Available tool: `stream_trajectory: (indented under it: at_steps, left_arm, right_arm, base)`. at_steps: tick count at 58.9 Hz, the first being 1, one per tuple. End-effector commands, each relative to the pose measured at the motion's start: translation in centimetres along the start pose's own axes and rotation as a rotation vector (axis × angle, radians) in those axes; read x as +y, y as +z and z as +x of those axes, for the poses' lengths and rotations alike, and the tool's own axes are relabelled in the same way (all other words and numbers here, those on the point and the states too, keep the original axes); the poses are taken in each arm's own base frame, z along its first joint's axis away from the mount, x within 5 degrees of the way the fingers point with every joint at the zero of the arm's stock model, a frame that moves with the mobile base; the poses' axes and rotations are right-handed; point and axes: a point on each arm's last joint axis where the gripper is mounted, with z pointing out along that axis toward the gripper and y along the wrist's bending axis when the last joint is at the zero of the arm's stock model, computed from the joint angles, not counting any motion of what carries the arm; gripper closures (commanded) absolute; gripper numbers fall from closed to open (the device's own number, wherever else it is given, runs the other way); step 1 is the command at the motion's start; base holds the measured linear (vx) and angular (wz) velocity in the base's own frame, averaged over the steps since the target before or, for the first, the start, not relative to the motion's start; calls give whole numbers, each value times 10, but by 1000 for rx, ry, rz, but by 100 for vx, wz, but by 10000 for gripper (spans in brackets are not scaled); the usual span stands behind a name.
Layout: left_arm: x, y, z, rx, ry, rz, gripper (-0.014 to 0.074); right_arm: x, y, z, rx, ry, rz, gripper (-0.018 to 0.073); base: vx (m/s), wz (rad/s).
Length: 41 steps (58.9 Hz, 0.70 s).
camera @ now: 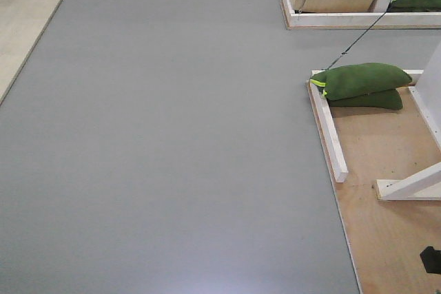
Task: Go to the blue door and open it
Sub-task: 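Drive the base forward along the grey floor toward the blue door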
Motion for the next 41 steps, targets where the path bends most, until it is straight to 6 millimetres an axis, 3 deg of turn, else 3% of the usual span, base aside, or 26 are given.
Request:
stream_trajectory:
  at_steps: [1, 41]
  left_arm:
    - [0, -4, -16, -121, -12, 4, 524]
    - [0, -4, -17, -124, -12, 4, 524]
  right_arm:
    - [-1, -1, -7, -99, -4, 11, 561]
    - [-1, -1, -7, -97, -4, 11, 561]
  base:
    - [0, 0]
    - [1, 1]
